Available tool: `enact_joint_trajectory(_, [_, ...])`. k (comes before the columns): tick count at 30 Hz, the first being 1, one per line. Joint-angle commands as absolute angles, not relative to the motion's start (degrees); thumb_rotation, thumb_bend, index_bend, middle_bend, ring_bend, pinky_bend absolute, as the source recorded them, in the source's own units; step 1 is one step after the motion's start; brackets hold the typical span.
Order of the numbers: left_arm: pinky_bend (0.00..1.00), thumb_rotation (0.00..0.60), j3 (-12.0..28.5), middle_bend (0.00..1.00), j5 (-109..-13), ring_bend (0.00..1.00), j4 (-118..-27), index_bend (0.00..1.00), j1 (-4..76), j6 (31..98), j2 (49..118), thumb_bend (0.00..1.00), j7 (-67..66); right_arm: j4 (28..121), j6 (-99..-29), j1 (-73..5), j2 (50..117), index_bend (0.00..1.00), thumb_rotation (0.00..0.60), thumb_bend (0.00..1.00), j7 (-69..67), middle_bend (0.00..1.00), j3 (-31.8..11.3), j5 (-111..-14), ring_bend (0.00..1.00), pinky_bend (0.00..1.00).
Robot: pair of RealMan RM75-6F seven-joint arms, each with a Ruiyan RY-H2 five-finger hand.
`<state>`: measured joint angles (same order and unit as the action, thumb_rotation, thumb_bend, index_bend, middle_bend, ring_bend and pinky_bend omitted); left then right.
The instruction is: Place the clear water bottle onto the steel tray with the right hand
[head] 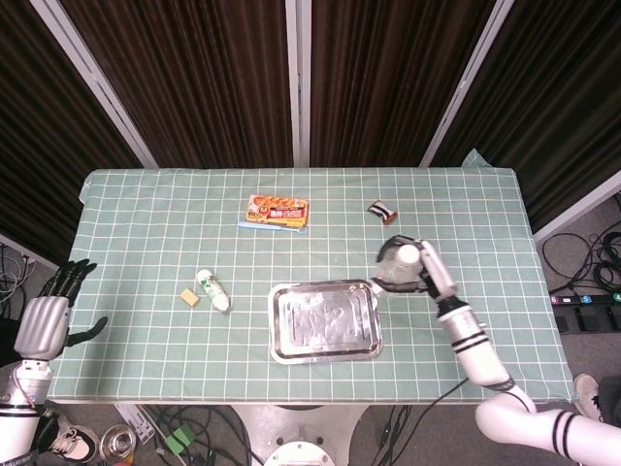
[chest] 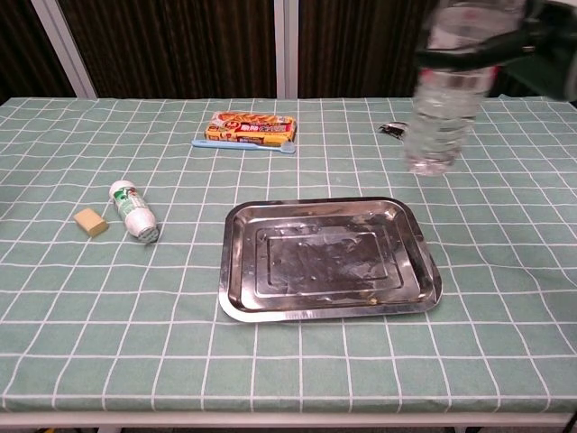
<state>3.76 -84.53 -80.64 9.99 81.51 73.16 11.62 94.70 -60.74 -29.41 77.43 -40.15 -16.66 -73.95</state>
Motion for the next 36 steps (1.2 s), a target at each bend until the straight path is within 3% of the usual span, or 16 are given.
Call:
enact_joint_trajectory(1, [0.19, 0.600, 3.51, 0.18, -84.65, 0.09, -80.61, 0.16, 10.01, 81.28, 73.47, 0.26, 11.30, 94.49, -59.42, -29.76, 78.02, 0.70, 0.600, 0.13, -42.63, 0.58, -15.40, -75.35, 0.39, 0.43])
enact_joint_trajectory(6, [0.19, 0.600, 3.58, 0.18, -84.85, 0.09, -81.09, 0.16, 10.16, 81.44, 73.84, 0.26, 10.05, 92.88, -55.30, -33.68, 83.53, 0.70, 0.600, 0.13, -40.47, 0.58, -15.27, -74.54, 0.40, 0.43])
enact_joint_trajectory(12, [0.19, 0.600, 3.50, 0.18, -84.76, 0.09, -80.53, 0.16, 10.27, 80.92, 73.81, 0.26, 11.14, 93.15, -62.17, -26.79, 75.68, 0.70, 0.600, 0.13, -42.38, 0.57, -13.81, -75.43, 0.39, 0.43])
enact_joint_trajectory(15, [0.19, 0.600, 3.26, 0.18, -85.21, 0.09, -80.46, 0.16, 10.56, 80.54, 73.99, 0.26, 11.19, 93.86, -62.24, -26.16, 74.90, 0.70, 0.600, 0.13, -44.22, 0.57, -13.77, -75.62, 0.39, 0.43])
enact_joint_trajectory(21, [0.19, 0.600, 3.39, 0.18, -85.04, 0.09, -80.85, 0.16, 10.29, 81.25, 74.52, 0.26, 10.17, 93.47, -55.82, -32.07, 83.31, 0.70, 0.600, 0.13, -40.56, 0.57, -11.87, -78.54, 0.39, 0.43])
enact_joint_trajectory(28, [0.19, 0.600, 3.23, 0.18, -84.35, 0.09, -80.83, 0.16, 9.28, 81.83, 73.26, 0.26, 10.72, 87.93, -54.50, -31.82, 87.92, 0.70, 0.600, 0.13, -41.65, 0.57, -11.25, -75.12, 0.39, 0.43])
enact_joint_trajectory(36, [0.19, 0.600, 3.43, 0.18, -84.26, 0.09, -79.99, 0.16, 8.81, 82.55, 73.26, 0.26, 11.30, 83.56, -51.56, -35.24, 94.29, 0.69, 0.600, 0.10, -44.70, 0.57, -11.57, -77.87, 0.40, 0.43])
